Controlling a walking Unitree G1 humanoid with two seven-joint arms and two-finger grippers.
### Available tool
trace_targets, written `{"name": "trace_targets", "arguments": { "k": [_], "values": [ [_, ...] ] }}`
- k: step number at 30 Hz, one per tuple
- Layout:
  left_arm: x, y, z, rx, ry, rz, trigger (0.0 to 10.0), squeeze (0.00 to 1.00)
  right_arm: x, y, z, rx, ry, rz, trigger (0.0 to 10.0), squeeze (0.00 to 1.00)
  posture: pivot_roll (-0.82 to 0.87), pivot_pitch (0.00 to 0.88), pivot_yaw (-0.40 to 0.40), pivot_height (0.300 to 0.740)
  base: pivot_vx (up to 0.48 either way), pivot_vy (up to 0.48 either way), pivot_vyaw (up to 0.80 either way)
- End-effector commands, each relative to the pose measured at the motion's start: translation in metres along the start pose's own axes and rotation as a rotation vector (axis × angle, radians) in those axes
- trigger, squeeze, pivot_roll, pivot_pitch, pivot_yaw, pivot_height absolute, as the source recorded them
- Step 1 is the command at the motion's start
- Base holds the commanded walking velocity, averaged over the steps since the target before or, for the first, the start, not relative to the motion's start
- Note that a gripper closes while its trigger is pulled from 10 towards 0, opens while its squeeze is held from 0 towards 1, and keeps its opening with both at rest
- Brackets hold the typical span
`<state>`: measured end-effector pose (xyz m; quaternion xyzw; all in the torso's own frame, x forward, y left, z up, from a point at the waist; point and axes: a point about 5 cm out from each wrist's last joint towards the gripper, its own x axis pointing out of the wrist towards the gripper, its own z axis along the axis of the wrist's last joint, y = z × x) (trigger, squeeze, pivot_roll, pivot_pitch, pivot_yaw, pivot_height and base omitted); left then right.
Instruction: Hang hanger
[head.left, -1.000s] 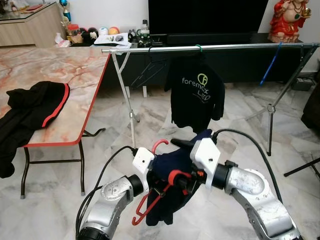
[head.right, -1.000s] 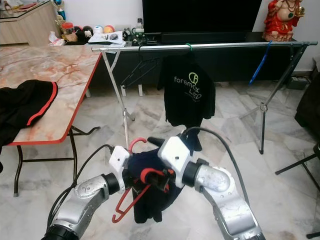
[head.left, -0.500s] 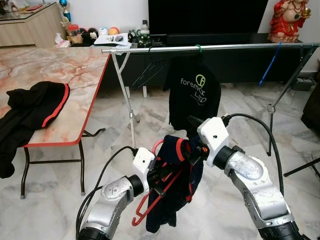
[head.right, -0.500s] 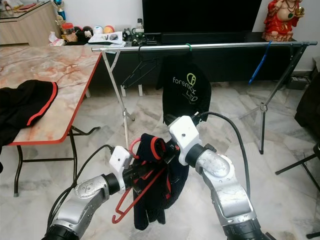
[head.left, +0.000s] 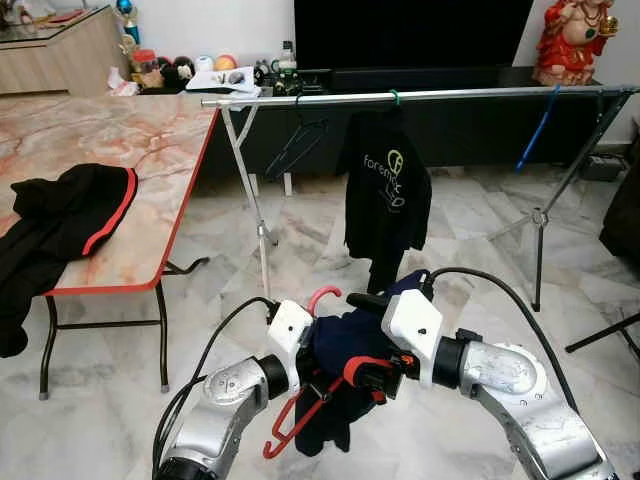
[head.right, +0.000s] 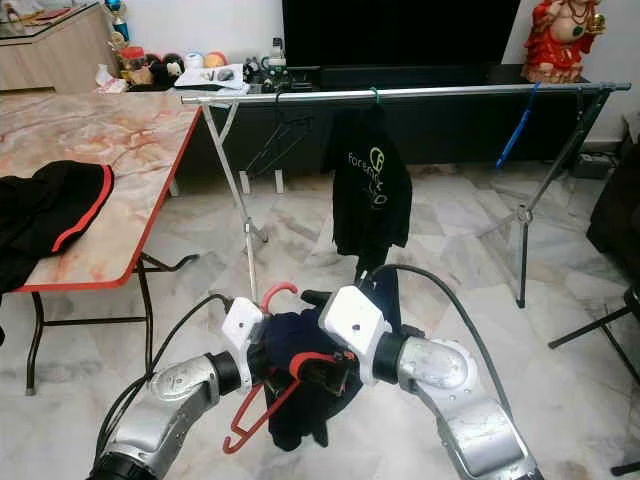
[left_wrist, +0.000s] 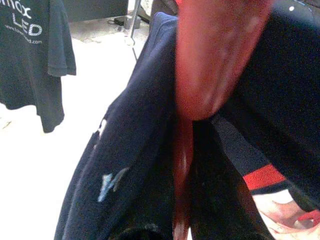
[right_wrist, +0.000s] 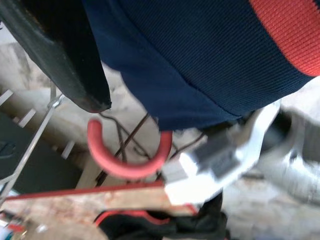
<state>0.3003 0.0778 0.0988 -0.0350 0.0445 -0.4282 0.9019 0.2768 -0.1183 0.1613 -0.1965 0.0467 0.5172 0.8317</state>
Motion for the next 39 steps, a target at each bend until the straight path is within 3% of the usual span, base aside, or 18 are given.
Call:
{"name": "trace_targets", "arguments": {
  "k": [1, 5, 9, 13, 16, 21, 23, 26, 35, 39],
  "values": [
    [-0.001, 0.001, 0.005, 0.007, -0.019, 0.000, 10.0, 0.00, -0.003, 0.003, -0.003, -0.017, 0.037, 0.025, 10.0, 0.00, 0.04, 0.076, 0.011, 0.740, 0.000, 0.000, 0.00],
    [-0.002, 0.001, 0.004, 0.006, -0.014, -0.003, 10.0, 0.00, -0.012, -0.009, -0.015, -0.060, 0.156, -0.031, 10.0, 0.00, 0.04, 0.080, 0.012, 0.740, 0.000, 0.000, 0.00],
    [-0.002, 0.000, 0.004, 0.005, -0.010, -0.008, 10.0, 0.00, -0.011, -0.020, -0.017, -0.030, 0.169, -0.130, 10.0, 0.00, 0.04, 0.081, 0.012, 0.740, 0.000, 0.000, 0.00],
    [-0.002, -0.001, 0.002, 0.003, -0.002, -0.019, 10.0, 0.00, -0.010, -0.025, -0.030, -0.056, 0.314, -0.181, 10.0, 0.00, 0.04, 0.082, 0.015, 0.740, 0.000, 0.000, 0.00],
    [-0.002, -0.001, 0.002, 0.003, 0.001, -0.022, 10.0, 0.00, -0.009, -0.025, -0.033, 0.000, 0.324, -0.198, 10.0, 0.00, 0.04, 0.081, 0.015, 0.740, 0.000, 0.000, 0.00],
    [-0.003, -0.001, 0.002, 0.004, 0.003, -0.021, 10.0, 0.00, -0.006, -0.019, -0.026, 0.033, 0.235, -0.151, 10.0, 0.00, 0.04, 0.080, 0.014, 0.740, 0.000, 0.000, 0.00],
    [-0.003, -0.001, 0.002, 0.003, 0.005, -0.022, 10.0, 0.00, -0.007, -0.021, -0.008, 0.111, 0.072, -0.145, 10.0, 0.00, 0.04, 0.080, 0.014, 0.740, 0.000, 0.000, 0.00],
    [-0.003, -0.001, 0.001, 0.004, 0.006, -0.024, 10.0, 0.00, -0.009, -0.019, -0.003, 0.128, 0.038, -0.122, 10.0, 0.00, 0.04, 0.080, 0.014, 0.740, 0.000, 0.000, 0.00],
    [-0.002, -0.001, 0.002, 0.004, 0.010, -0.035, 10.0, 0.00, -0.014, -0.004, -0.025, 0.032, 0.214, 0.017, 10.0, 0.00, 0.04, 0.072, 0.019, 0.740, 0.000, 0.000, 0.00],
    [-0.003, -0.002, 0.001, 0.003, 0.013, -0.041, 10.0, 0.00, -0.016, 0.005, -0.027, 0.023, 0.225, 0.105, 10.0, 0.00, 0.04, 0.068, 0.021, 0.740, 0.000, 0.000, 0.00]
  ]
}}
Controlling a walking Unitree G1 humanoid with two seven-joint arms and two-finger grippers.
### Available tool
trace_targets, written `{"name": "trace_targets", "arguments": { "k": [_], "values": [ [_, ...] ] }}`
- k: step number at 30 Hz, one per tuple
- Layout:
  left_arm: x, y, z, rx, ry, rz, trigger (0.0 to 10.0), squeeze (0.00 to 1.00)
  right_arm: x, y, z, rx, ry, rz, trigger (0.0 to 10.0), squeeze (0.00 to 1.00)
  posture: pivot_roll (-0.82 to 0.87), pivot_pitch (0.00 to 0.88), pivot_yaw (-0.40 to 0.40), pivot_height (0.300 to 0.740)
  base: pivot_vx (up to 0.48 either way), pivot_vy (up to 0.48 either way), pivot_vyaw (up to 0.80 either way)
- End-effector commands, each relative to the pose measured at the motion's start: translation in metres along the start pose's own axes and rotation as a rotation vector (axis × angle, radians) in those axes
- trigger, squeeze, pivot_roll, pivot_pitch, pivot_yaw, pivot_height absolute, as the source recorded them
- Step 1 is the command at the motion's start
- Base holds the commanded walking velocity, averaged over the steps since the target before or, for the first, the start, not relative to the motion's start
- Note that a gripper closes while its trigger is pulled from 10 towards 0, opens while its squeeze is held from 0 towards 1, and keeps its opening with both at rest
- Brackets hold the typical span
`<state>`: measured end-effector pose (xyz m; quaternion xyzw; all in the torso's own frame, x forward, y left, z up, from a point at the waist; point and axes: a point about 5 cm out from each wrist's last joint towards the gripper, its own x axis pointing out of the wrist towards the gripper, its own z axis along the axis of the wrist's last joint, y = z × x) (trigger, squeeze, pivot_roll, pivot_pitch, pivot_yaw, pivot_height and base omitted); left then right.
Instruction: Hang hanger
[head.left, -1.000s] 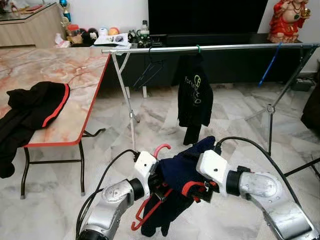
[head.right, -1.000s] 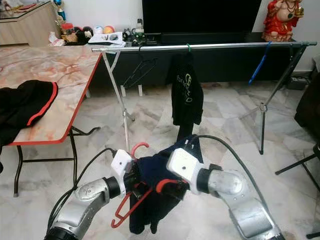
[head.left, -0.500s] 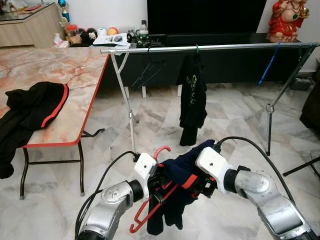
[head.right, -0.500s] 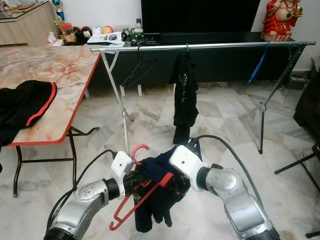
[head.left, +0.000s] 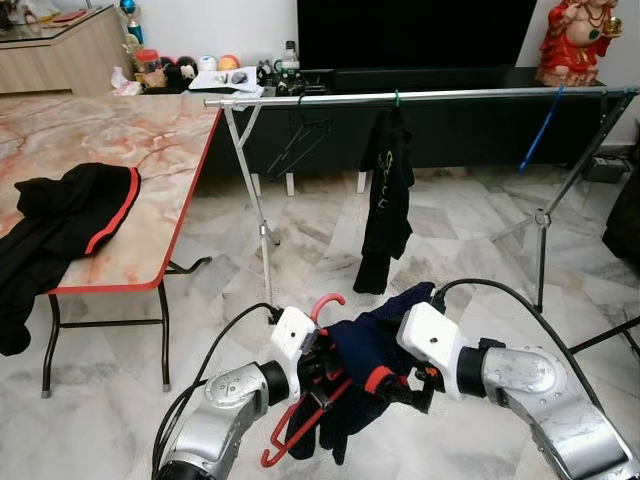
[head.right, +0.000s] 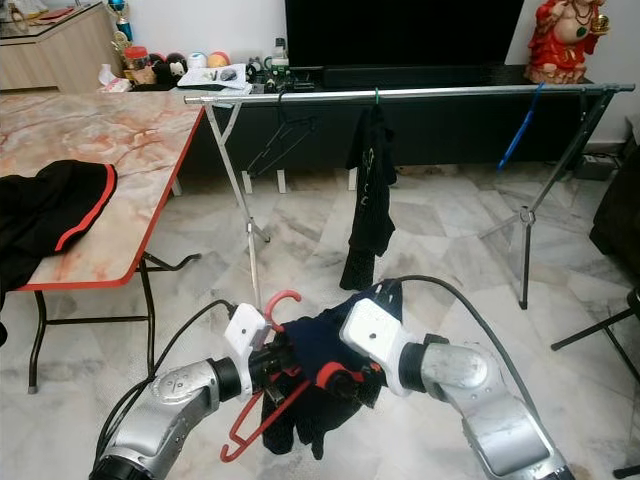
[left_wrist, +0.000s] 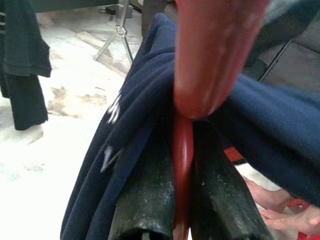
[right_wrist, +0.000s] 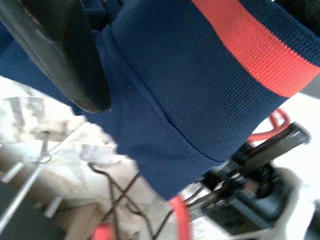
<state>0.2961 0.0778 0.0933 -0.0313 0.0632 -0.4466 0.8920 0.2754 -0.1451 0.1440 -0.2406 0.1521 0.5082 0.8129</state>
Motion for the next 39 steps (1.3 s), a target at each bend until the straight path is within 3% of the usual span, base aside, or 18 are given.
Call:
{"name": "trace_targets", "arguments": {
  "k": [1, 5, 11, 14, 30, 34, 36, 39],
  "values": [
    [-0.001, 0.001, 0.007, 0.012, -0.025, -0.002, 10.0, 0.00, 0.003, 0.012, 0.000, -0.016, -0.007, 0.081, 10.0, 0.00, 0.04, 0.068, 0.021, 0.740, 0.000, 0.000, 0.00],
    [-0.001, 0.000, 0.007, 0.011, -0.023, -0.007, 10.0, 0.00, 0.002, 0.020, -0.010, -0.062, 0.075, 0.163, 10.0, 0.00, 0.04, 0.069, 0.020, 0.740, 0.000, 0.000, 0.00],
    [-0.002, 0.000, 0.006, 0.010, -0.021, -0.012, 10.0, 0.00, 0.001, 0.009, -0.025, -0.125, 0.215, 0.103, 10.0, 0.00, 0.04, 0.085, 0.023, 0.740, 0.000, 0.000, 0.00],
    [-0.003, 0.000, 0.006, 0.009, -0.016, -0.014, 10.0, 0.00, 0.002, 0.000, -0.025, -0.109, 0.219, 0.037, 10.0, 0.00, 0.04, 0.087, 0.024, 0.740, 0.000, 0.000, 0.00],
    [-0.004, -0.001, 0.006, 0.009, -0.010, -0.019, 10.0, 0.00, 0.006, 0.000, -0.018, -0.122, 0.166, 0.060, 10.0, 0.00, 0.05, 0.099, 0.029, 0.740, 0.000, 0.000, 0.00],
    [-0.004, 0.000, 0.007, 0.010, -0.011, -0.016, 10.0, 0.00, 0.004, -0.012, -0.016, -0.156, 0.177, -0.048, 10.0, 0.00, 0.05, 0.098, 0.030, 0.740, 0.000, 0.000, 0.00],
    [-0.004, 0.000, 0.007, 0.010, -0.013, -0.014, 10.0, 0.00, 0.000, -0.026, -0.015, -0.167, 0.201, -0.178, 10.0, 0.00, 0.05, 0.097, 0.029, 0.740, 0.000, 0.000, 0.00],
    [-0.004, 0.000, 0.007, 0.010, -0.014, -0.013, 10.0, 0.00, -0.005, -0.033, -0.015, -0.164, 0.224, -0.274, 10.0, 0.00, 0.04, 0.098, 0.028, 0.740, 0.000, 0.000, 0.00]
  ]
}}
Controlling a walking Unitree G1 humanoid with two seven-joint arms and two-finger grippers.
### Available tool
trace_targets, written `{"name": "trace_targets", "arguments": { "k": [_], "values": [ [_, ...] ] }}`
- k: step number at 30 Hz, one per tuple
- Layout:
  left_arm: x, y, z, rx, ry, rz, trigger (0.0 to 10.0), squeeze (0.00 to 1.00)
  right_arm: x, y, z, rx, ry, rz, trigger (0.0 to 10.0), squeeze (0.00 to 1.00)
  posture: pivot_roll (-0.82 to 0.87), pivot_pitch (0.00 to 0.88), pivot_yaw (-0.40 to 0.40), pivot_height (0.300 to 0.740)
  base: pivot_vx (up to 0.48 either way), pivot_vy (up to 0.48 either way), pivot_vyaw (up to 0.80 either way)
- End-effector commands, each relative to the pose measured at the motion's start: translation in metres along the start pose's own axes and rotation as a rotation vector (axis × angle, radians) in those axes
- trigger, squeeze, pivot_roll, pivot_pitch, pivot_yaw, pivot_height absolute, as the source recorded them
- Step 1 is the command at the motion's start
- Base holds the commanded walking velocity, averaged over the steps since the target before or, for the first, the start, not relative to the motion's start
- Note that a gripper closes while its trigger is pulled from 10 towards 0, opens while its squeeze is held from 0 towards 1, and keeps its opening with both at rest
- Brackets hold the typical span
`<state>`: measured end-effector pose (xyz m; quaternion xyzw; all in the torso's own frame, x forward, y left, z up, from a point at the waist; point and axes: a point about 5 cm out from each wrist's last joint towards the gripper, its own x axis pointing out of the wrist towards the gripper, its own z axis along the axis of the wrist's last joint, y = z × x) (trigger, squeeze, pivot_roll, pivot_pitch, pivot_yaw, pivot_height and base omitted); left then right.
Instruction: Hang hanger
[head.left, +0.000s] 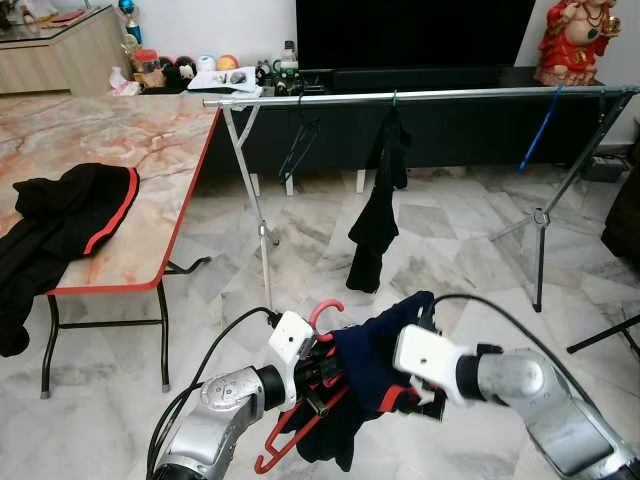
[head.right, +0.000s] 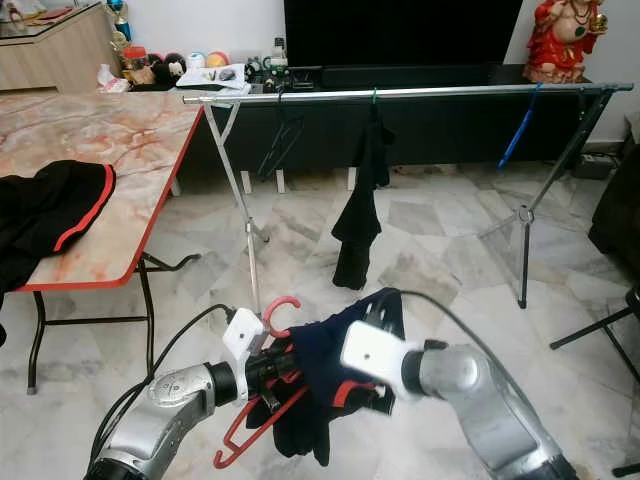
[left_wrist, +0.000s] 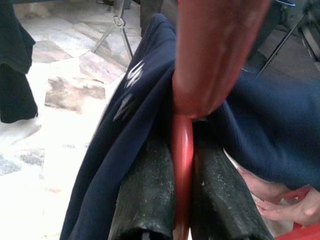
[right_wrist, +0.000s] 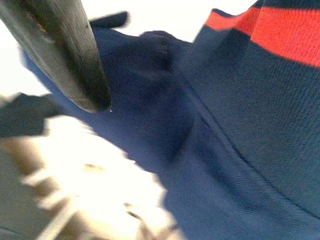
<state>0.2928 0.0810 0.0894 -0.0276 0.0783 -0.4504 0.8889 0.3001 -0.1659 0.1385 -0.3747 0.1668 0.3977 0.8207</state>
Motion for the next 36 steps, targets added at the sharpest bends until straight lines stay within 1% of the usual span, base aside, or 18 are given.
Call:
{"name": "trace_targets", "arguments": {
  "k": [1, 3, 4, 7, 11, 13, 16, 18, 19, 22, 26, 27, 29, 30, 31, 32, 33, 36],
  "values": [
    [0.000, 0.000, 0.011, 0.016, -0.046, -0.005, 10.0, 0.00, -0.002, -0.005, -0.001, 0.015, 0.022, -0.071, 10.0, 0.00, 0.04, 0.098, 0.026, 0.740, 0.000, 0.000, 0.00],
    [0.000, 0.000, 0.012, 0.014, -0.047, -0.004, 10.0, 0.00, -0.003, -0.005, -0.002, 0.022, 0.026, -0.090, 10.0, 0.00, 0.04, 0.099, 0.025, 0.740, 0.000, 0.000, 0.00],
    [0.001, 0.000, 0.012, 0.015, -0.048, -0.004, 10.0, 0.00, -0.003, -0.003, -0.001, 0.056, 0.016, -0.116, 10.0, 0.00, 0.04, 0.101, 0.024, 0.740, 0.000, 0.000, 0.00],
    [0.000, 0.001, 0.012, 0.014, -0.049, -0.001, 10.0, 0.00, 0.001, 0.007, 0.005, 0.133, -0.034, -0.118, 10.0, 0.00, 0.04, 0.102, 0.023, 0.740, 0.000, 0.000, 0.00],
    [0.000, 0.002, 0.012, 0.014, -0.049, 0.004, 10.0, 0.00, 0.002, 0.031, 0.011, 0.153, -0.077, 0.001, 10.0, 0.00, 0.03, 0.102, 0.024, 0.740, 0.000, 0.000, 0.00],
    [-0.001, 0.004, 0.013, 0.016, -0.050, 0.008, 10.0, 0.00, -0.002, 0.051, 0.010, 0.095, -0.068, 0.141, 10.0, 0.00, 0.03, 0.101, 0.023, 0.740, 0.000, 0.000, 0.00],
    [-0.001, 0.004, 0.013, 0.016, -0.052, 0.010, 10.0, 0.00, -0.006, 0.056, 0.008, 0.085, -0.050, 0.189, 10.0, 0.00, 0.03, 0.100, 0.022, 0.740, 0.000, 0.000, 0.00],
    [0.000, 0.004, 0.013, 0.016, -0.053, 0.011, 10.0, 0.00, -0.009, 0.055, 0.007, 0.068, -0.034, 0.194, 10.0, 0.00, 0.03, 0.100, 0.022, 0.740, 0.000, 0.000, 0.00],
    [0.000, 0.004, 0.013, 0.014, -0.054, 0.010, 10.0, 0.00, -0.012, 0.051, 0.002, 0.051, 0.013, 0.170, 10.0, 0.00, 0.03, 0.098, 0.021, 0.740, 0.000, 0.000, 0.00],
    [0.000, 0.003, 0.012, 0.012, -0.054, 0.009, 10.0, 0.00, -0.015, 0.049, -0.002, 0.045, 0.048, 0.170, 10.0, 0.00, 0.03, 0.098, 0.021, 0.740, 0.000, 0.000, 0.00],
    [0.000, 0.004, 0.012, 0.013, -0.053, 0.009, 10.0, 0.00, -0.020, 0.052, 0.000, 0.042, 0.026, 0.200, 10.0, 0.00, 0.03, 0.093, 0.022, 0.740, 0.000, 0.000, 0.00],
    [-0.001, 0.005, 0.013, 0.015, -0.055, 0.011, 10.0, 0.00, -0.024, 0.045, 0.006, 0.049, -0.026, 0.165, 10.0, 0.00, 0.03, 0.089, 0.024, 0.740, 0.000, 0.000, 0.00],
    [-0.002, 0.006, 0.013, 0.016, -0.055, 0.013, 10.0, 0.00, -0.027, 0.035, 0.010, 0.065, -0.062, 0.106, 10.0, 0.00, 0.03, 0.089, 0.025, 0.740, 0.000, 0.000, 0.00],
    [-0.003, 0.007, 0.012, 0.021, -0.048, 0.012, 10.0, 0.00, -0.033, 0.016, 0.023, 0.091, -0.149, 0.006, 10.0, 0.00, 0.03, 0.086, 0.027, 0.740, 0.000, 0.000, 0.00],
    [-0.003, 0.007, 0.012, 0.022, -0.046, 0.012, 10.0, 0.00, -0.035, 0.011, 0.026, 0.096, -0.172, -0.018, 10.0, 0.00, 0.03, 0.086, 0.027, 0.740, 0.000, 0.000, 0.00],
    [-0.003, 0.007, 0.011, 0.023, -0.042, 0.012, 10.0, 0.00, -0.038, 0.004, 0.033, 0.135, -0.217, -0.053, 10.0, 0.00, 0.02, 0.084, 0.028, 0.740, 0.000, 0.000, 0.00],
    [-0.004, 0.008, 0.008, 0.023, -0.032, 0.013, 10.0, 0.00, -0.046, -0.008, 0.044, 0.187, -0.290, -0.106, 10.0, 0.00, 0.02, 0.082, 0.029, 0.740, 0.000, 0.000, 0.00],
    [-0.005, 0.008, 0.005, 0.021, -0.019, 0.013, 10.0, 0.00, -0.056, -0.015, 0.054, 0.202, -0.364, -0.116, 10.0, 0.00, 0.02, 0.080, 0.030, 0.740, 0.000, 0.000, 0.00]
  ]
}}
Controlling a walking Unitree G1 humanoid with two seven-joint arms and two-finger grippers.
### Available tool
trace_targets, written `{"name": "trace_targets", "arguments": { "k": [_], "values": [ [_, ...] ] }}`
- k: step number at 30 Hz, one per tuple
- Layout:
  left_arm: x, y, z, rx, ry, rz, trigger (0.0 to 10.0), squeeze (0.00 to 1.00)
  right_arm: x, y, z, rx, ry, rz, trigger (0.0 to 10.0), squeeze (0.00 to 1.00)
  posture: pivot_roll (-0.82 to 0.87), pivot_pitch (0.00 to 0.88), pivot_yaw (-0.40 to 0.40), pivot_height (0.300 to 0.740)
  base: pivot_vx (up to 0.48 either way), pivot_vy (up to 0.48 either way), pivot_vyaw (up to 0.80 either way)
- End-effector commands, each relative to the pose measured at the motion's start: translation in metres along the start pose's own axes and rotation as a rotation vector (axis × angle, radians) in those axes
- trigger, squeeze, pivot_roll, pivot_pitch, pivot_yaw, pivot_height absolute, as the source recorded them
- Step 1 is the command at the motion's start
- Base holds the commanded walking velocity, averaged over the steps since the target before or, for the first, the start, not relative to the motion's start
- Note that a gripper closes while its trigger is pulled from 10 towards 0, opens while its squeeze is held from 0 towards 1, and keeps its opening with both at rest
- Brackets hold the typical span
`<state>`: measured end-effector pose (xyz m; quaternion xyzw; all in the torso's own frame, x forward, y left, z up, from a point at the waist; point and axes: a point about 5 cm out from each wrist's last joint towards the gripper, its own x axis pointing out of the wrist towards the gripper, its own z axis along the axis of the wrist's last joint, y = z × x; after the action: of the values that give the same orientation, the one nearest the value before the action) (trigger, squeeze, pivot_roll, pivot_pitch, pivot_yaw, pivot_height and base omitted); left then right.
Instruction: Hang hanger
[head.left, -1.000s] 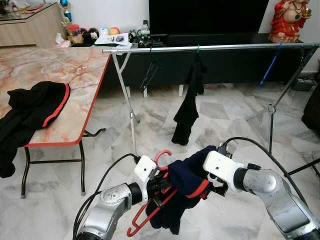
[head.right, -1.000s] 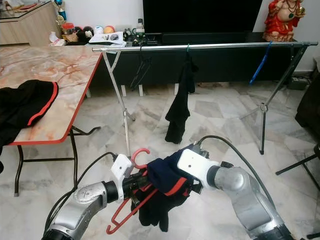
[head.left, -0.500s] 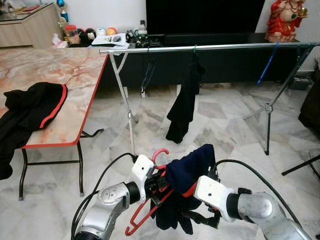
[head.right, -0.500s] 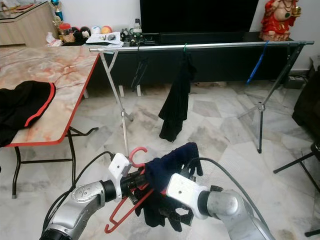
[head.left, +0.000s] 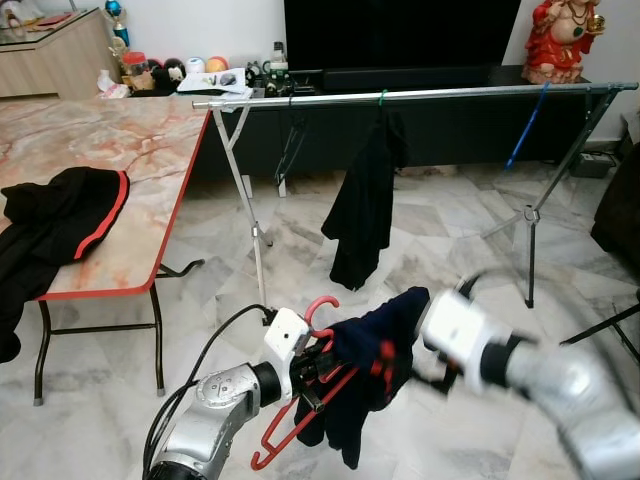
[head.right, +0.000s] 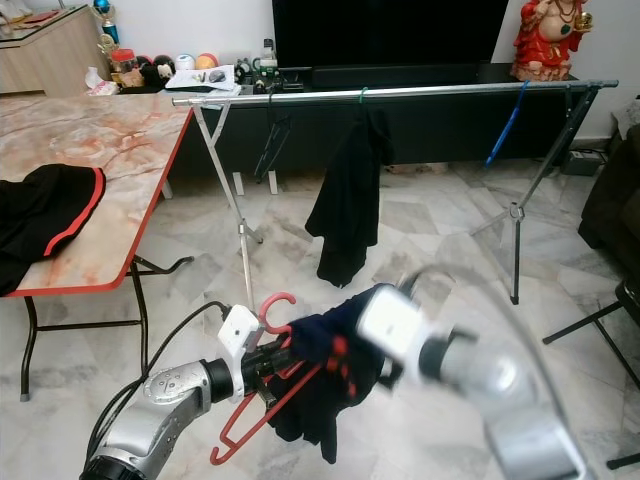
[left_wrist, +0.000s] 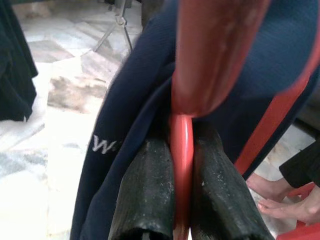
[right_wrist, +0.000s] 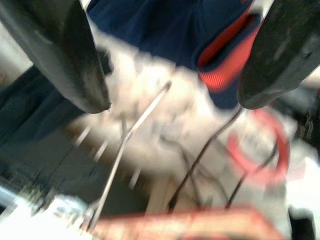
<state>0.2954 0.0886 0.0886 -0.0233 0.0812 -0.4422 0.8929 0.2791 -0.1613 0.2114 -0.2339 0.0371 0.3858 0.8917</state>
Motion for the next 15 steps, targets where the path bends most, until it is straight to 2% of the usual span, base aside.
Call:
{"name": "trace_targets", "arguments": {
  "k": [1, 2, 4, 6, 7, 10, 11, 15],
  "values": [
    [-0.001, 0.001, 0.003, 0.016, -0.020, -0.008, 10.0, 0.00, -0.006, 0.001, 0.008, 0.024, -0.057, 0.027, 10.0, 0.00, 0.02, 0.080, 0.030, 0.740, 0.000, 0.000, 0.00],
    [-0.001, 0.001, 0.002, 0.018, -0.015, -0.010, 10.0, 0.00, -0.008, 0.001, 0.008, 0.028, -0.060, 0.037, 10.0, 0.00, 0.02, 0.080, 0.030, 0.740, 0.000, 0.000, 0.00],
    [-0.002, 0.001, 0.001, 0.019, -0.009, -0.016, 10.0, 0.00, -0.012, 0.000, -0.002, 0.000, 0.004, 0.059, 10.0, 0.00, 0.02, 0.083, 0.028, 0.740, 0.000, 0.000, 0.00],
    [-0.003, 0.001, 0.001, 0.023, -0.004, -0.027, 10.0, 0.00, -0.016, -0.002, -0.025, -0.075, 0.150, 0.079, 10.0, 0.00, 0.02, 0.085, 0.025, 0.740, 0.000, 0.000, 0.00],
    [-0.005, 0.001, 0.000, 0.031, 0.004, -0.030, 10.0, 0.00, -0.018, -0.005, -0.036, -0.058, 0.189, 0.079, 10.0, 0.00, 0.02, 0.085, 0.024, 0.740, 0.000, 0.000, 0.00],
    [-0.006, 0.003, 0.000, 0.032, 0.006, -0.028, 10.0, 0.00, -0.016, -0.003, -0.035, -0.035, 0.170, 0.100, 10.0, 0.00, 0.03, 0.087, 0.022, 0.740, 0.000, 0.000, 0.00],
    [-0.007, 0.003, 0.000, 0.032, 0.006, -0.026, 10.0, 0.00, -0.014, 0.005, -0.029, -0.033, 0.124, 0.154, 10.0, 0.00, 0.03, 0.087, 0.022, 0.740, 0.000, 0.000, 0.00],
    [-0.007, 0.003, 0.000, 0.033, 0.007, -0.026, 10.0, 0.00, -0.014, 0.018, -0.017, -0.013, 0.032, 0.252, 10.0, 0.00, 0.03, 0.090, 0.022, 0.740, 0.000, 0.000, 0.00]
  ]
}}
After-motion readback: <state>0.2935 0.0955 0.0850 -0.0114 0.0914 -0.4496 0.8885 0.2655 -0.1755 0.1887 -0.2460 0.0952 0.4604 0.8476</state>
